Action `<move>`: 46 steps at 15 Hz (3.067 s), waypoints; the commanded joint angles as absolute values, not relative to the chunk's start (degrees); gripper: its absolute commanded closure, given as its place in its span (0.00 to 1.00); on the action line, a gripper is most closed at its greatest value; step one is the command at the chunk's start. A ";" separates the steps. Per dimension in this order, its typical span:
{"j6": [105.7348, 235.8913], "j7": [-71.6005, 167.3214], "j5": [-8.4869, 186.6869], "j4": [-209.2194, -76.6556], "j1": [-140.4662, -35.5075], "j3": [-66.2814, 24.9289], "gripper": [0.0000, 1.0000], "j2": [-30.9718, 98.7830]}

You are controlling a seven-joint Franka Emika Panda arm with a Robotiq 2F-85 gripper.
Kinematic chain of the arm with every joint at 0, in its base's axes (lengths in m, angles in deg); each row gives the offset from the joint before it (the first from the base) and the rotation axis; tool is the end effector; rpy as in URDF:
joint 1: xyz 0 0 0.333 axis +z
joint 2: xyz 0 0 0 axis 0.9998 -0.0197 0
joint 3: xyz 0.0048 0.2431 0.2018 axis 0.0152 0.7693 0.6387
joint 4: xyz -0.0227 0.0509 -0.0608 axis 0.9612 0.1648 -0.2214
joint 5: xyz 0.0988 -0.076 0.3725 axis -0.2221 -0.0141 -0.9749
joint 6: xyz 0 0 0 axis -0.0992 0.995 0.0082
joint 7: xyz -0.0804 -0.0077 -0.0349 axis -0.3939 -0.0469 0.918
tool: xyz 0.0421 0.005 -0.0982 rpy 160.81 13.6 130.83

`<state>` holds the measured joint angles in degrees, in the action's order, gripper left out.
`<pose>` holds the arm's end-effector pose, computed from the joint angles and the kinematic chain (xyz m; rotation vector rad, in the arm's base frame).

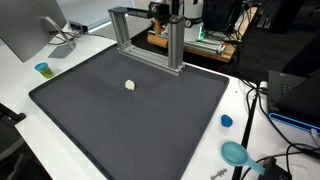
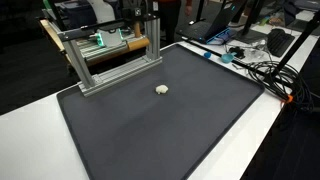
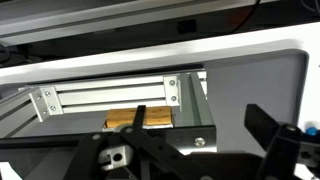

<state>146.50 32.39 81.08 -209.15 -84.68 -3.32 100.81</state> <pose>0.2795 0.0910 0.4457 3.0464 -0.2356 0.0786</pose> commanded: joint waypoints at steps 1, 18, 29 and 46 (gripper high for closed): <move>146.38 32.38 81.14 -209.05 -84.67 -3.37 0.00 100.79; 159.38 36.72 89.37 -206.39 -92.70 -8.68 0.00 99.95; 162.89 39.55 89.11 -206.99 -92.03 -10.52 0.00 95.37; 163.19 43.19 84.21 -208.00 -91.09 -14.83 0.00 94.40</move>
